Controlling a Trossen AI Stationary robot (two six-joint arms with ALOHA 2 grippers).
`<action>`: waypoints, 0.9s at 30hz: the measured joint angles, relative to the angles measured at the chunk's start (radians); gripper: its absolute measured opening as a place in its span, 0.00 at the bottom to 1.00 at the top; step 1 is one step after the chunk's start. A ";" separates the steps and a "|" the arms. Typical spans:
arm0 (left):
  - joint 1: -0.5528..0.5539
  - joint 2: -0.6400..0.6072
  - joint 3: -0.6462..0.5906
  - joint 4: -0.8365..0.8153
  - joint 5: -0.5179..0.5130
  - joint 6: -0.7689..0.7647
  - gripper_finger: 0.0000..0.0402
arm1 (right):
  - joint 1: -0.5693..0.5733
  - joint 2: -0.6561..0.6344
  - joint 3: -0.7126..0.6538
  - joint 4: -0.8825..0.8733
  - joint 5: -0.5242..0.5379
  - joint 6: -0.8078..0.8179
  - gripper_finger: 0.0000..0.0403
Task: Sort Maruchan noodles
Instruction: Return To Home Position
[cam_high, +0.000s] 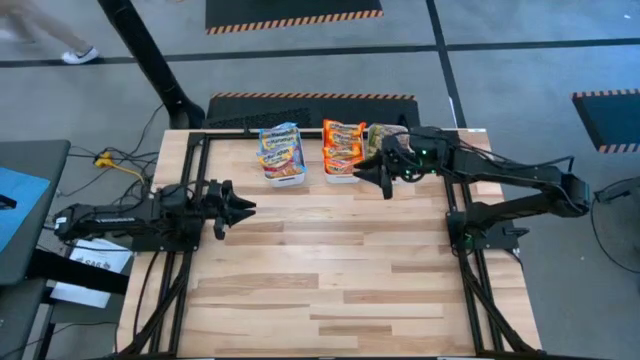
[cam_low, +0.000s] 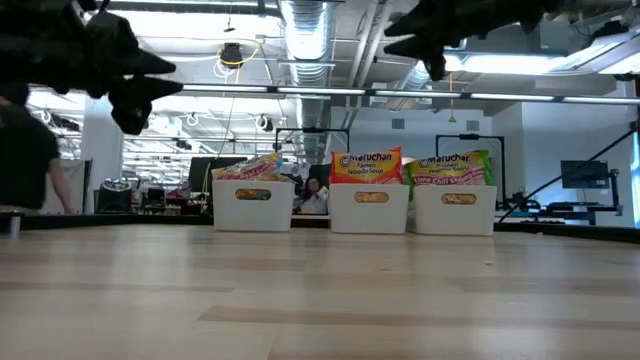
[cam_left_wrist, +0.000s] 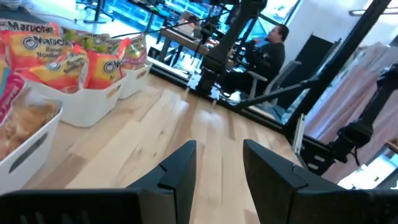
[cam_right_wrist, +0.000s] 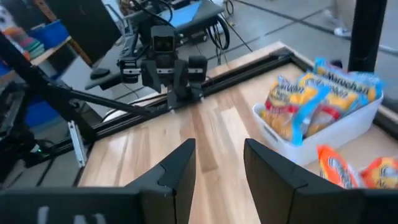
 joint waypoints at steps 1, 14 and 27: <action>-0.006 -0.012 -0.014 0.003 -0.004 0.004 0.30 | 0.001 -0.011 -0.017 0.000 -0.002 0.015 0.40; -0.020 -0.083 -0.083 -0.027 -0.045 -0.021 0.30 | 0.003 -0.228 -0.245 0.046 -0.029 0.029 0.40; -0.020 -0.082 -0.084 -0.164 -0.092 -0.199 0.30 | -0.005 -0.572 -0.510 0.085 -0.002 0.115 0.40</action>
